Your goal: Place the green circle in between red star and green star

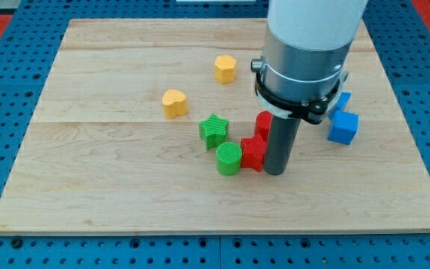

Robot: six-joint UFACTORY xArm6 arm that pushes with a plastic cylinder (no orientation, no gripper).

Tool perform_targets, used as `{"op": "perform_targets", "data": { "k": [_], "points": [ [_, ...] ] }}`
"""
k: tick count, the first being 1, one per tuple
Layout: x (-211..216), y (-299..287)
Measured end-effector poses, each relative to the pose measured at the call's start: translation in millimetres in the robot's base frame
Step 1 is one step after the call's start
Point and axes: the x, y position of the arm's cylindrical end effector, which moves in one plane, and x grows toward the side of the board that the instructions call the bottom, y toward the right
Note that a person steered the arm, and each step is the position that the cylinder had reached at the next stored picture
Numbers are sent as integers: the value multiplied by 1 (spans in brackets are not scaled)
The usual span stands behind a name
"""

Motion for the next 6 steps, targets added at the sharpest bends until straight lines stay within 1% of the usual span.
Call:
{"op": "perform_targets", "data": {
  "k": [1, 3, 4, 5, 6],
  "points": [
    [41, 5],
    [29, -80],
    [18, -81],
    [17, -72],
    [3, -69]
  ]
}}
